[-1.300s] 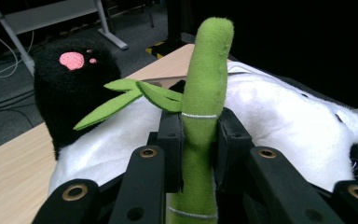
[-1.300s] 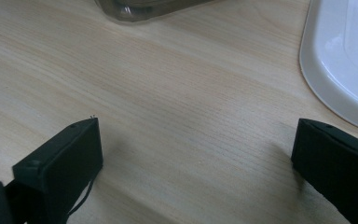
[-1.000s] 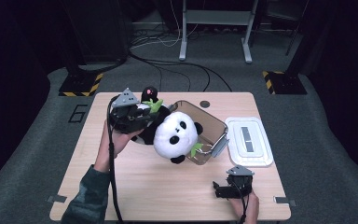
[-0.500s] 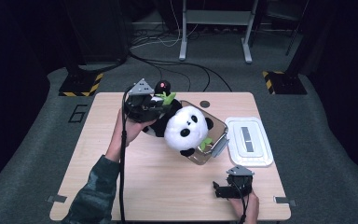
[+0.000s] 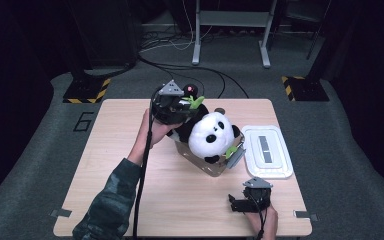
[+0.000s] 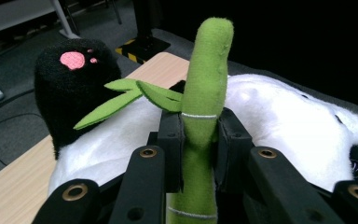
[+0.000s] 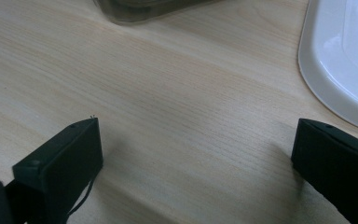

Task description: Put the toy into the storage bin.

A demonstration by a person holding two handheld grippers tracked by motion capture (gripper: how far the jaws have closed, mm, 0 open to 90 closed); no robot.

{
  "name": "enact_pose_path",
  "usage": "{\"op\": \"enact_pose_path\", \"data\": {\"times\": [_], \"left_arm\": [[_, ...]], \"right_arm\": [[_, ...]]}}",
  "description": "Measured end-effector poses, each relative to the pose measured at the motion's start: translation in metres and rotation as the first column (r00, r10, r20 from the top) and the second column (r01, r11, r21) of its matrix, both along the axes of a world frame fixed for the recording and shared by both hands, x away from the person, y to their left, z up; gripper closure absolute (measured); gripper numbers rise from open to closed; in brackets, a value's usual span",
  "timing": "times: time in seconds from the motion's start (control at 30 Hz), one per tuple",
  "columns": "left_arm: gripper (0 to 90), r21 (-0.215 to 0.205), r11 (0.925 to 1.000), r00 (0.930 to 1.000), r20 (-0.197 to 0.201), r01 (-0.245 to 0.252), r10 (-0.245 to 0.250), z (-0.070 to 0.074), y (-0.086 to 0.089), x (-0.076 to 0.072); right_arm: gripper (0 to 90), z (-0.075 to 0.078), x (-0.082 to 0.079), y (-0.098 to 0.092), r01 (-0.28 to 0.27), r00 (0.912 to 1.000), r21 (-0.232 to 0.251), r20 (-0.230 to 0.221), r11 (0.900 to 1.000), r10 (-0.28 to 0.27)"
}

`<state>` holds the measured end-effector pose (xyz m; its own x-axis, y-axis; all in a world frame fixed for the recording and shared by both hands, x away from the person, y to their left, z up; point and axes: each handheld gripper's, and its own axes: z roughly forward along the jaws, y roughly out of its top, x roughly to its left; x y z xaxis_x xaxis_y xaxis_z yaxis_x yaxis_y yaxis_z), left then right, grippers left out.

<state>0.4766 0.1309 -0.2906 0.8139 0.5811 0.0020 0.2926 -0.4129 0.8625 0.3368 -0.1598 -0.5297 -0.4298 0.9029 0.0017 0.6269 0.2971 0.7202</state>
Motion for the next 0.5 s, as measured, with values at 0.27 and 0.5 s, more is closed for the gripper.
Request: {"op": "enact_pose_path", "data": {"times": [0.27,0.5], "left_arm": [[74.4,0.015,0.9999,0.9995,-0.033,0.002,-0.001,-0.014,-0.018,0.016],[74.4,0.015,0.9999,0.9985,-0.055,0.002,-0.001,-0.025,-0.027,0.025]], "right_arm": [[1.0,0.000,0.000,0.000,0.000,1.0000,0.000,0.000,1.000,0.000],[1.0,0.000,0.000,0.000,0.000,1.0000,0.000,0.000,1.000,0.000]]}}
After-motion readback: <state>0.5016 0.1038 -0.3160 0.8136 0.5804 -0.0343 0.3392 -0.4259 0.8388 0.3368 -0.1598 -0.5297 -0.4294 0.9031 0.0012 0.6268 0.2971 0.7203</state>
